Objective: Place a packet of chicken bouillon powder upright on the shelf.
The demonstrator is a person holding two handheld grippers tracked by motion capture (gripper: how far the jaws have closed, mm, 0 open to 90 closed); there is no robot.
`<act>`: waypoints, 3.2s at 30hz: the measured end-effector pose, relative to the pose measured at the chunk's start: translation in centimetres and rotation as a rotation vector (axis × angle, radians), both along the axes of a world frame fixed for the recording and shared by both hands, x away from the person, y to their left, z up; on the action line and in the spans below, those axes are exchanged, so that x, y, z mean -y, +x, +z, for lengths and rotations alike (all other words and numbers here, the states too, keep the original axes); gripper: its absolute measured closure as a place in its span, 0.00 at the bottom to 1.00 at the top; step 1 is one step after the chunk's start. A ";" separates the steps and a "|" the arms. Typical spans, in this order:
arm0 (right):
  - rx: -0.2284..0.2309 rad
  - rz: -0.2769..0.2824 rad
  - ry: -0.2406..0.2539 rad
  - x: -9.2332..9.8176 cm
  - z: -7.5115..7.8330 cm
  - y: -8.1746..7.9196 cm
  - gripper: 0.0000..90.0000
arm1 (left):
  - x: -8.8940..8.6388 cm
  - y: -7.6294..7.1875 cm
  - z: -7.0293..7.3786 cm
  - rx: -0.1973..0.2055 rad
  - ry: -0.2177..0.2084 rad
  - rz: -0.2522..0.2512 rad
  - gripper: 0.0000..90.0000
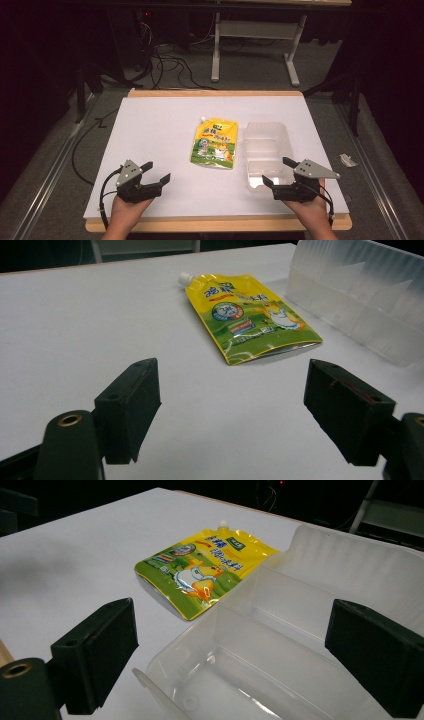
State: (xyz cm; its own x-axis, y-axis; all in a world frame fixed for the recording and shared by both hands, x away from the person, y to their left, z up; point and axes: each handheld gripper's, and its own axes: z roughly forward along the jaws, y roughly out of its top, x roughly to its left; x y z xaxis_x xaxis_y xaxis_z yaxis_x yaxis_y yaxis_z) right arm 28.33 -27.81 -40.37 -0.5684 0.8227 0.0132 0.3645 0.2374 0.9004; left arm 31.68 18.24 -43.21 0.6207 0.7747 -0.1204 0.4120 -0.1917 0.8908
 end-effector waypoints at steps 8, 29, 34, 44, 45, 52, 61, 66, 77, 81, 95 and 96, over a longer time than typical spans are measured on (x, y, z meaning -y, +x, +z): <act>-0.004 0.005 0.012 0.0 0.3 0.0 0.09 | 0.4 0.6 -0.6 -0.057 0.007 0.006 0.21; -0.015 0.017 0.037 0.8 0.2 0.1 0.12 | 6.3 10.2 -4.3 -0.308 -0.007 0.003 0.30; -0.017 0.032 0.031 0.7 0.1 0.1 0.14 | 7.8 11.7 -4.7 -0.318 -0.029 0.016 0.30; -0.010 0.042 0.013 0.4 0.2 -0.1 0.14 | 9.3 13.7 -5.0 -0.389 -0.120 0.006 0.28; -0.010 0.044 0.011 0.4 0.1 -0.1 0.14 | 9.4 13.6 -5.0 -0.390 -0.122 0.002 0.29; -0.008 0.044 -0.006 0.2 0.1 -0.2 0.15 | 9.3 13.2 -5.3 -0.405 -0.169 -0.002 0.44; -0.005 0.045 -0.034 -0.2 0.0 -0.3 0.16 | 9.8 12.4 -5.2 -0.353 -0.125 -0.001 0.70; -0.006 0.043 -0.027 0.0 0.0 -0.2 0.17 | 10.5 11.6 -5.2 -0.363 -0.099 -0.042 0.70; -0.008 0.045 -0.024 -0.1 0.0 -0.2 0.17 | 12.6 9.3 -5.1 -0.328 -0.002 -0.103 0.71; -0.006 0.045 -0.025 -0.1 0.0 -0.2 0.17 | 13.2 8.9 -5.0 -0.316 0.021 -0.124 0.73; -0.004 0.040 -0.025 0.0 0.1 -0.3 0.17 | 11.2 13.7 -3.7 -0.253 -0.029 0.039 0.66; -0.007 0.038 -0.023 0.0 0.1 -0.3 0.17 | 11.2 14.5 -3.6 -0.260 -0.036 0.050 0.62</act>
